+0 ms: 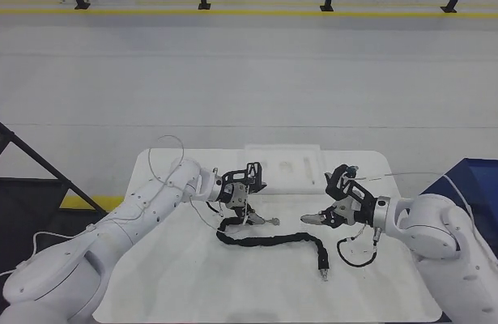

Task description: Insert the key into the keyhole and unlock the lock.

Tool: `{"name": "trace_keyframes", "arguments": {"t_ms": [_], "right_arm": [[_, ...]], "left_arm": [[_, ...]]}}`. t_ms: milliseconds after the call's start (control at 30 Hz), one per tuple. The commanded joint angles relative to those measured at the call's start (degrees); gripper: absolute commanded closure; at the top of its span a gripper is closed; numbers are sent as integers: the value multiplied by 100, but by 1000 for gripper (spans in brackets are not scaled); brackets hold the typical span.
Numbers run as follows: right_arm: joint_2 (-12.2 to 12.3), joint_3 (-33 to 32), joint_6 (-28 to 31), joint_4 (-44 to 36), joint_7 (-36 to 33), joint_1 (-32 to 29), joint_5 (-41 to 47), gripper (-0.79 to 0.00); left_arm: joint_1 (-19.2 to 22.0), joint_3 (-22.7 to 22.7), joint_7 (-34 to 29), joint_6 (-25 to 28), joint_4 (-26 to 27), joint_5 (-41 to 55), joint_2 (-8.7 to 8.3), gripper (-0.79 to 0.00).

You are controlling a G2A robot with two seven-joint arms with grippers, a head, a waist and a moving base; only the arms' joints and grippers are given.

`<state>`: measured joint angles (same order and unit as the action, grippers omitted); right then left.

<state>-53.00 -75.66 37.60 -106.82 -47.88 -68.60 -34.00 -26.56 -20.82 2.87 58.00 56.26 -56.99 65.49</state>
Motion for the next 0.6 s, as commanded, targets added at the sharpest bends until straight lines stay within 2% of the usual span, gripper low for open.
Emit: {"name": "trace_keyframes", "arguments": {"t_ms": [0, 100, 300, 400, 567], "right_arm": [[-8, 105, 186, 229, -107, 300, 164, -785], [-26, 316, 366, 696, -462, 855, 617, -785], [-83, 609, 663, 1450, -728, 1977, 1263, -785], [-124, 771, 767, 1727, -719, 2450, 1383, -785], [-200, 1066, 884, 2040, -686, 3151, 1454, -785]], "left_arm": [[99, -81, 354, 0, 202, -39, -142, -785], [378, -180, 410, 0, 352, -180, -384, -785], [813, -252, 819, 0, 699, 305, -782, -785], [1082, -77, 845, 0, 724, 599, -881, -785], [1578, 335, 676, 0, 568, 1148, -920, -785]]}}
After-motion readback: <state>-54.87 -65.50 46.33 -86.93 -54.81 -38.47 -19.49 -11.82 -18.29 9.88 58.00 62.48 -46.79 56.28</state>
